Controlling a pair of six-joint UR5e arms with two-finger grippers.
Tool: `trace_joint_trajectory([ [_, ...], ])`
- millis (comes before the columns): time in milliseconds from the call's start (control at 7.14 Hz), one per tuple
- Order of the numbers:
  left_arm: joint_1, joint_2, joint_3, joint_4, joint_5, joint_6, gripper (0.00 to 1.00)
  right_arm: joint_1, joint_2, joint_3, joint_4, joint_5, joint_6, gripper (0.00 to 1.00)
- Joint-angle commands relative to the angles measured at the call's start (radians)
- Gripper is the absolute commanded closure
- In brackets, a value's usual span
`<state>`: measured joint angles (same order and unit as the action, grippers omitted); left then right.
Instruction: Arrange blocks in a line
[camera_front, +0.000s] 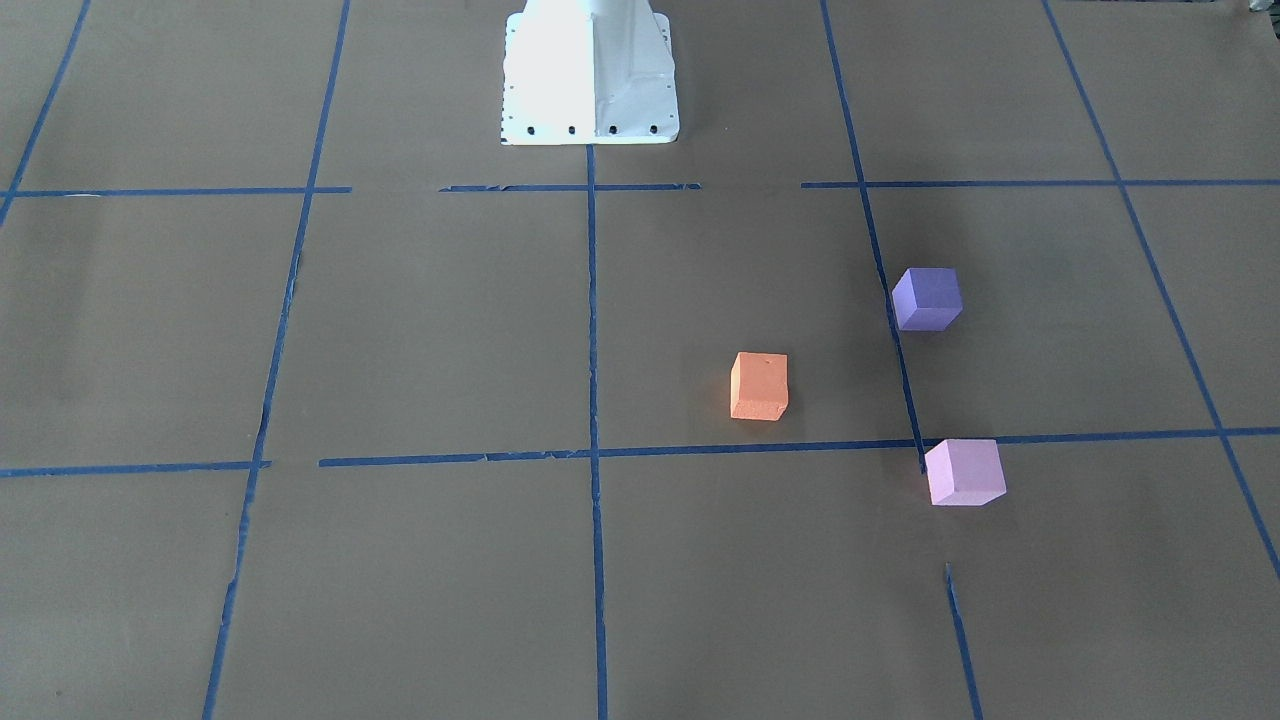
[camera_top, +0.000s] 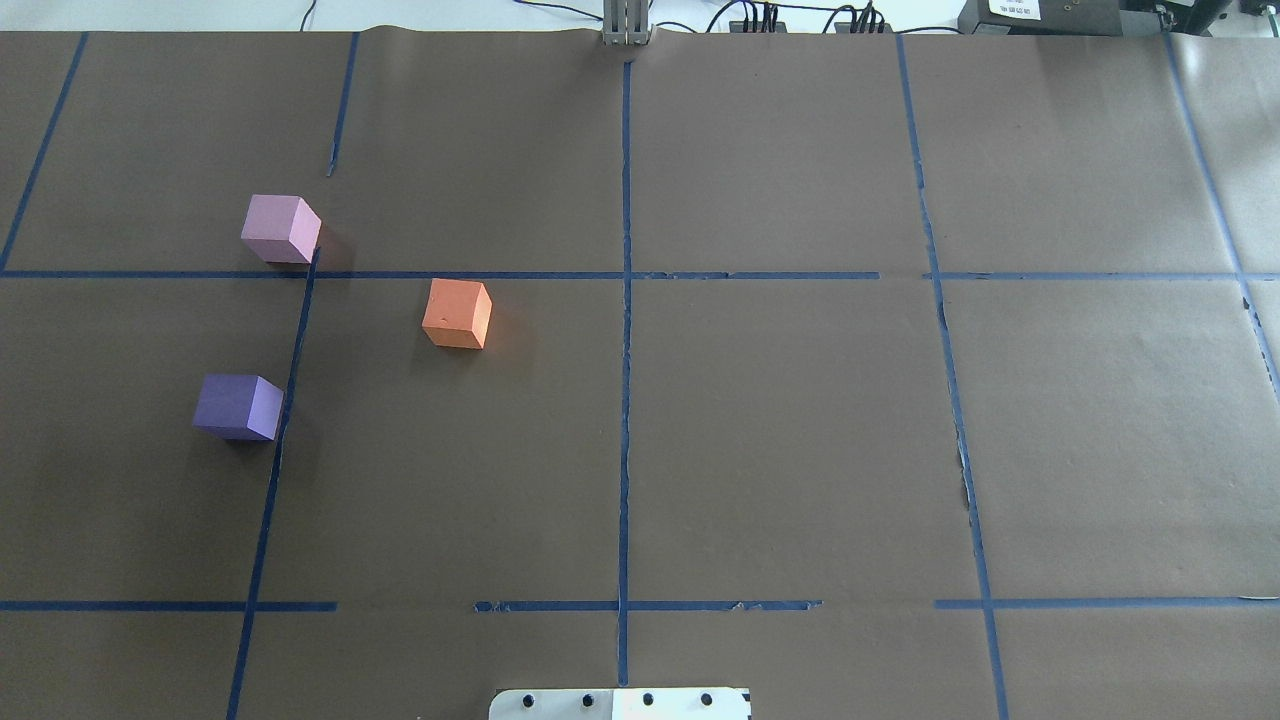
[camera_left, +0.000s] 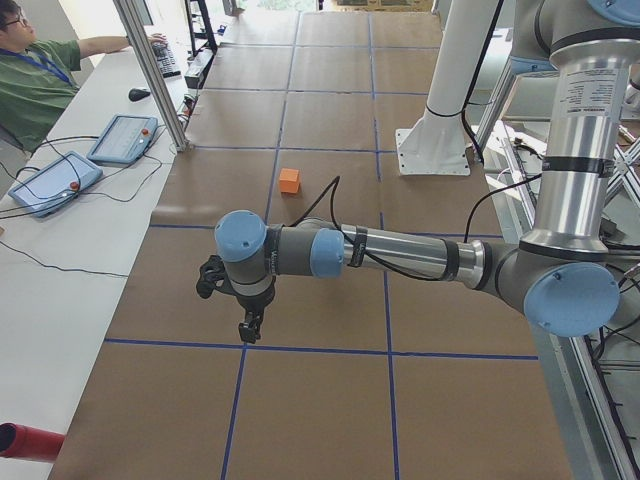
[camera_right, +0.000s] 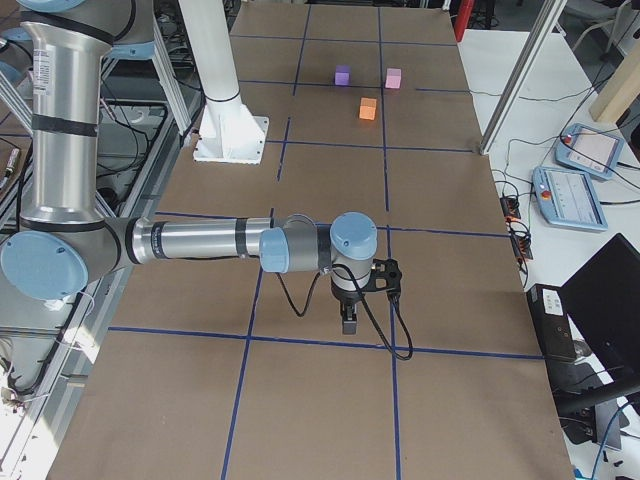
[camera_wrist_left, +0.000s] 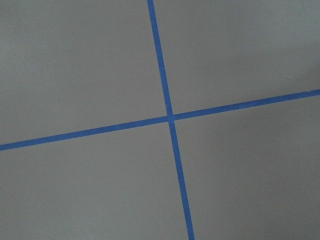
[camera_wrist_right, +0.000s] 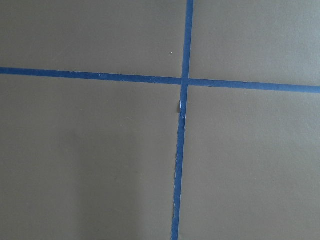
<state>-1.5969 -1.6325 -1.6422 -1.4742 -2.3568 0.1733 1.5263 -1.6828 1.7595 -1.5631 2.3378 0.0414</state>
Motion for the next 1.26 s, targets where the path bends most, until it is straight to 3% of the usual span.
trace_joint_trajectory([
  [0,0.005,-0.012,-0.005,-0.002,-0.002,-0.002,0.0,0.0,0.0,0.0,0.0,0.0,0.0,0.0],
  [280,0.026,-0.035,-0.024,-0.003,-0.004,-0.002,0.0,0.0,0.0,0.0,0.0,0.0,0.0,0.0],
  [560,0.144,-0.131,-0.069,0.0,-0.004,-0.008,0.0,0.0,0.0,0.0,0.0,0.002,0.0,0.0],
  [700,0.178,-0.182,-0.097,-0.005,-0.002,-0.119,0.0,0.0,0.0,0.0,0.0,0.0,0.0,0.0],
  [980,0.39,-0.332,-0.078,-0.026,0.001,-0.452,0.0,0.0,0.0,0.0,0.0,0.0,0.0,0.0],
  [1120,0.493,-0.366,-0.074,-0.154,0.008,-0.623,0.0,0.0,0.0,0.0,0.0,0.0,0.0,0.0],
])
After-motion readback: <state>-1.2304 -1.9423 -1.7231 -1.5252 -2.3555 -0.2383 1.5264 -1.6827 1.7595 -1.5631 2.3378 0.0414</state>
